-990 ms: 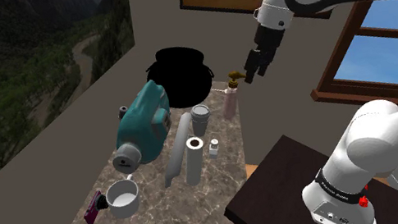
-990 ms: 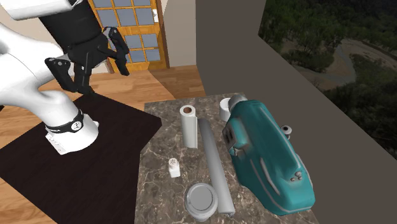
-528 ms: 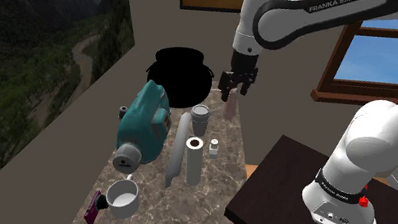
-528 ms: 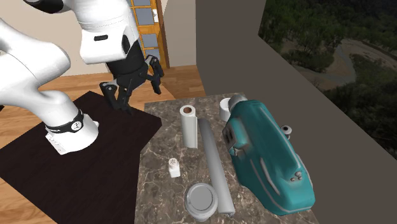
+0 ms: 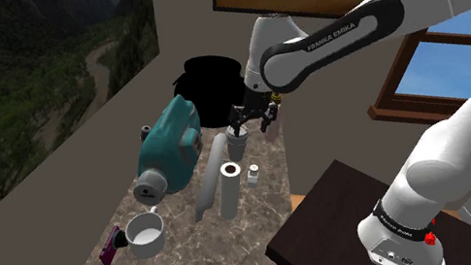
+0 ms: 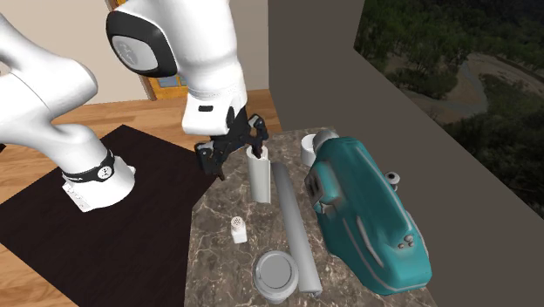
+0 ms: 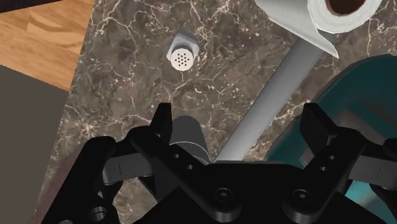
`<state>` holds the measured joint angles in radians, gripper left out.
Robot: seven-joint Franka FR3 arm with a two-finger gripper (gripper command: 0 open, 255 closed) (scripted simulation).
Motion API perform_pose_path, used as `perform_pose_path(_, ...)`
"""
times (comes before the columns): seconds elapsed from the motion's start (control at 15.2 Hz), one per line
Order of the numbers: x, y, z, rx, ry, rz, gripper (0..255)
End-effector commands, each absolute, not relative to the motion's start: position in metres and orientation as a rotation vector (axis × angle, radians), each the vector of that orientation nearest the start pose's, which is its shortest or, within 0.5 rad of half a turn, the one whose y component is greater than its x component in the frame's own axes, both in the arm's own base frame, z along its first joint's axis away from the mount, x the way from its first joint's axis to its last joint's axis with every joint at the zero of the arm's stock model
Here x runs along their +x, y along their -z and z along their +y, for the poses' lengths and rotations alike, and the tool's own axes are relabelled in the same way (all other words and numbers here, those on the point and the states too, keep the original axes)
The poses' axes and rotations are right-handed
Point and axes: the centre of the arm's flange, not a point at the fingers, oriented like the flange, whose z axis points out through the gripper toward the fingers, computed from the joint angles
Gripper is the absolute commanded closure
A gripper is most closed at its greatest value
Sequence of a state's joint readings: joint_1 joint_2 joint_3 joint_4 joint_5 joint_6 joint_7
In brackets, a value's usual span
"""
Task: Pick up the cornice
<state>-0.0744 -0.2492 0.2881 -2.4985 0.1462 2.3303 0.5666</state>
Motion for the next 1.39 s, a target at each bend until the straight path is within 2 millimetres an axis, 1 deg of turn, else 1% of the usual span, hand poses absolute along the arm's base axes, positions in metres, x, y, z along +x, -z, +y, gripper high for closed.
perform_pose_path(0.0,0.451,-0.361,0.108,-2.971,0.081,0.795,0)
perform_pose_path(0.46,0.510,-0.291,0.127,-2.873,0.070,1.120,0)
perform_pose_path(0.86,0.561,-0.230,0.133,-2.761,0.059,1.388,0)
perform_pose_path(0.92,0.566,-0.225,0.133,-2.749,0.058,1.414,0)
perform_pose_path(1.32,0.566,-0.193,0.133,-2.749,0.058,1.414,0)
